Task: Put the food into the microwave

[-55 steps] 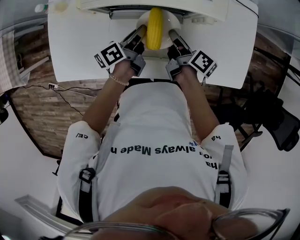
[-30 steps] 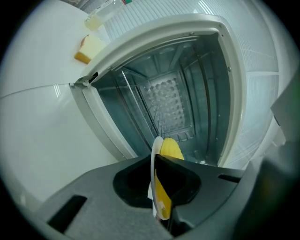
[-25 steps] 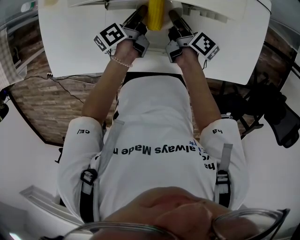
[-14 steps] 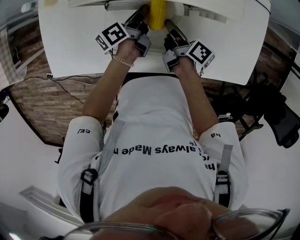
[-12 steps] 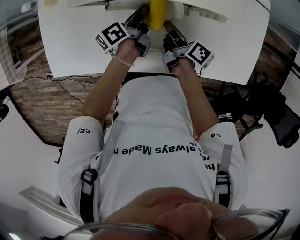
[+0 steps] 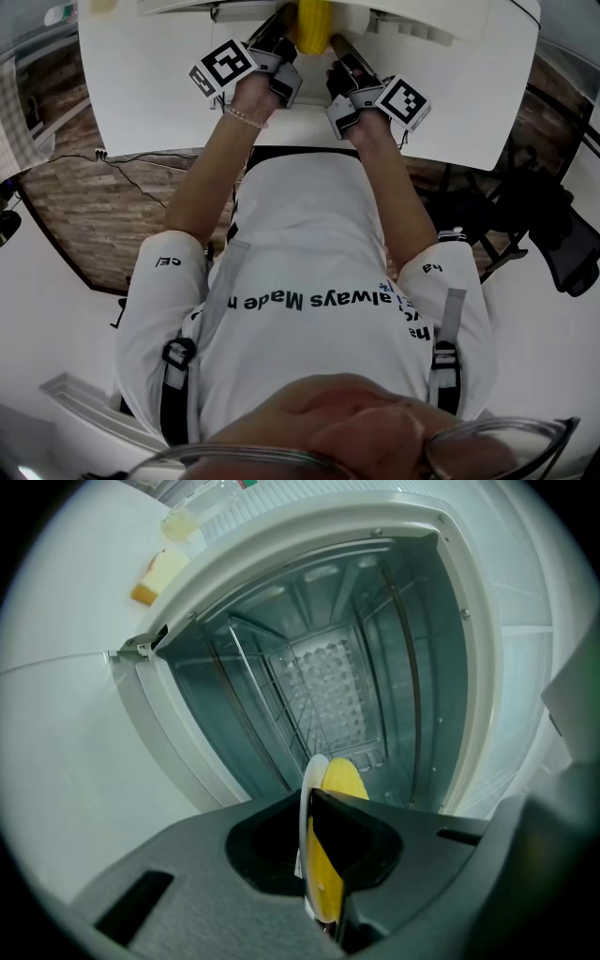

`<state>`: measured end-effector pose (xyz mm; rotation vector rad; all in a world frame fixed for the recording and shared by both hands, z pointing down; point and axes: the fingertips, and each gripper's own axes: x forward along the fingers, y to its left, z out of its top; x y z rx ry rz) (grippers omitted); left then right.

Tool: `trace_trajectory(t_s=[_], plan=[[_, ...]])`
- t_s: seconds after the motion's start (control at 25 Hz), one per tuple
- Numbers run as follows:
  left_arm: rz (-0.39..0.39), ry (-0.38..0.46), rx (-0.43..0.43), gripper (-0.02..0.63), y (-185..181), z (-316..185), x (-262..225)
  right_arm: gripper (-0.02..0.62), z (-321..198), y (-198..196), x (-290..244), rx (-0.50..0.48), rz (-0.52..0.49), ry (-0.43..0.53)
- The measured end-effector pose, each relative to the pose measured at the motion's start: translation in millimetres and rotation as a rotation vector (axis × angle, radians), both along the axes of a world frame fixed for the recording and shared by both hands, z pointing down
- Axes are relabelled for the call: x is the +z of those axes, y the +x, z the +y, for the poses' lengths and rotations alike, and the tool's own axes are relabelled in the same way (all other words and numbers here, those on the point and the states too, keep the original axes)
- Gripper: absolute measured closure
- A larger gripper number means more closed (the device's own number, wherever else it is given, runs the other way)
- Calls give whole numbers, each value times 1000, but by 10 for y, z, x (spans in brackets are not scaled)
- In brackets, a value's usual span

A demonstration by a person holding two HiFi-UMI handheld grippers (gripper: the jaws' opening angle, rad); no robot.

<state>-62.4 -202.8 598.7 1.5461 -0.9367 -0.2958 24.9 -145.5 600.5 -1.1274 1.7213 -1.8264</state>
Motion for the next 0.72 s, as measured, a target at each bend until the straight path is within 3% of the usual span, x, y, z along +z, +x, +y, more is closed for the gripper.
trace_trajectory(t_s=[0.72], plan=[[50, 9, 23, 566, -3, -96, 78, 575, -357, 68, 182, 81, -98, -64]])
